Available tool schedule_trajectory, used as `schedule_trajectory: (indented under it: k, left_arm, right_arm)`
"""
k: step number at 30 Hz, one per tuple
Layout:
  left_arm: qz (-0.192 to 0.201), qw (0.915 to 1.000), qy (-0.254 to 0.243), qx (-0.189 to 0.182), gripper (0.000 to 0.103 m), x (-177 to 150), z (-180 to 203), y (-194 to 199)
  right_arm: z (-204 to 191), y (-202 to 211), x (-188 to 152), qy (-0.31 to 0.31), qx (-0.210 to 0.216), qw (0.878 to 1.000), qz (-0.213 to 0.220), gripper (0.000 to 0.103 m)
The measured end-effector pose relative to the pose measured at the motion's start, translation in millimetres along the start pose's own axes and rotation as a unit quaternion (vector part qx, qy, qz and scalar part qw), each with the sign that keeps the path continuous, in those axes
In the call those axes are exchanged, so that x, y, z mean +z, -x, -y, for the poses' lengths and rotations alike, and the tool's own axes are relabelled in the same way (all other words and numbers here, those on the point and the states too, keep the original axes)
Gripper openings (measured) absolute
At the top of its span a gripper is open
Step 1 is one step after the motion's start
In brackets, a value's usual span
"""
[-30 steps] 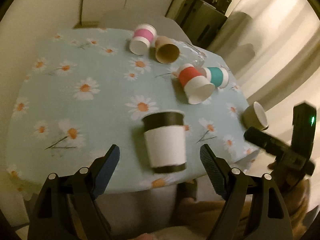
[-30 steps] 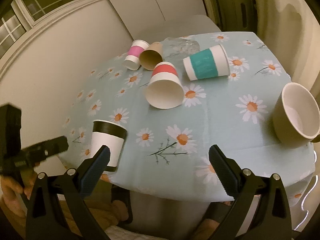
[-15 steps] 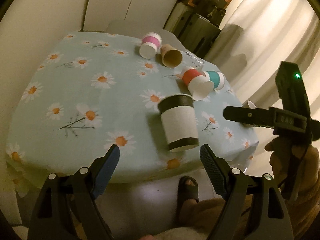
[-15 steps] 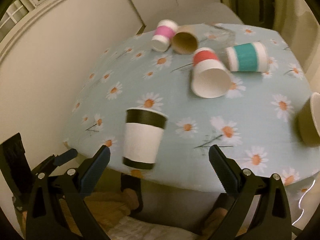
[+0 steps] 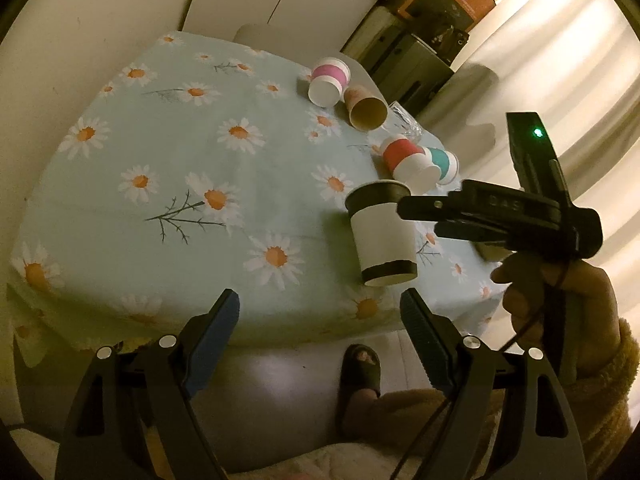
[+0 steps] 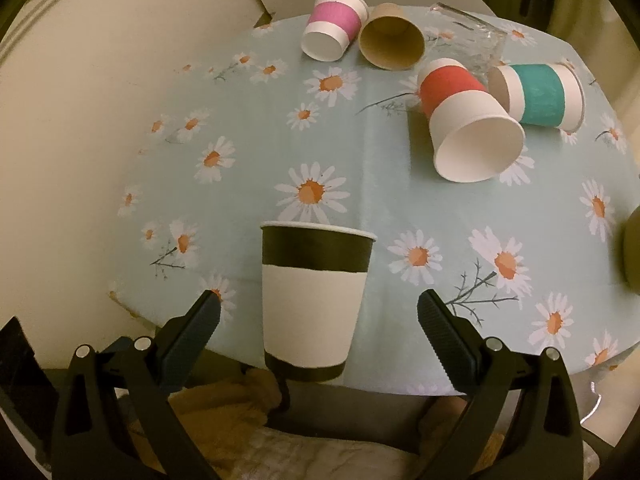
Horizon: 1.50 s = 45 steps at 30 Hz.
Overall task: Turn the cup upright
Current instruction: 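Lower the black-band cup onto the tablecloth and open the right tool, then regrasp the black-band cup with the right tool and rotate it open end up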
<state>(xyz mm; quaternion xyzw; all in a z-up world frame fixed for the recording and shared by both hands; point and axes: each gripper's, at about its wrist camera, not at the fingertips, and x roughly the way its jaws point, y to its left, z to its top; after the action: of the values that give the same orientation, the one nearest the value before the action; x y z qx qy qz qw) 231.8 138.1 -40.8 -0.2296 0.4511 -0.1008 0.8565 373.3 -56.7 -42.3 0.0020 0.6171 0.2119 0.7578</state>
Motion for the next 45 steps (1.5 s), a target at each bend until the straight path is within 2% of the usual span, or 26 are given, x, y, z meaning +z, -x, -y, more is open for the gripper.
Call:
schedule_trajectory:
  k: [3,6,8,16,22,27,32,35,43,45]
  left_arm:
    - [0.001,1.0,0.007,-0.006,0.08,1.5,-2.5,0.8]
    - [-0.002,0.9999,0.01,-0.007,0.08,0.9,-2.7,-0.6]
    - [-0.003,0.9999,0.01,-0.006,0.08,0.4,-2.6,-1.2]
    - [-0.005,1.0,0.002,-0.002,0.08,-1.1,1.4,-3.6]
    - [-0.01,0.9999,0.001,0.004,0.081,-1.6,1.4,-6.3]
    - [-0.013,0.9999,-0.001,0.011,0.08,-1.8,1.4,-10.0]
    - [-0.016,0.9997,-0.002,0.017,0.081,-1.5,1.2,-13.8]
    - [-0.017,0.9996,-0.003,0.021,0.081,-1.3,1.3,-15.5]
    - [-0.02,0.9991,-0.004,0.038,0.081,-1.4,0.1,-21.1]
    - [-0.021,0.9989,-0.006,0.043,0.081,-1.3,0.4,-23.3]
  right_arm:
    - [-0.4,-6.2,1.2,-0.004,-0.007,1.0,-0.006,0.097]
    - [-1.7,-11.4,5.5,0.0,-0.014,1.0,-0.013,0.089]
    - [-3.3,-15.0,8.6,0.002,-0.015,1.0,-0.017,0.088]
    - [-0.6,-30.6,8.3,0.003,-0.013,0.999,-0.032,0.074]
    - [1.2,-38.5,7.7,0.004,-0.006,0.999,-0.037,0.068]
    - [3.2,-36.4,6.3,0.005,0.004,0.999,-0.034,0.068]
    - [3.7,-23.1,-0.7,0.015,0.014,1.0,-0.006,0.067]
    - [0.0,-12.6,-8.0,0.028,0.005,0.999,0.019,0.067]
    - [-7.1,2.8,-25.4,0.057,0.0,0.997,0.045,0.067]
    - [-8.1,8.3,-29.5,0.063,-0.006,0.996,0.063,0.067]
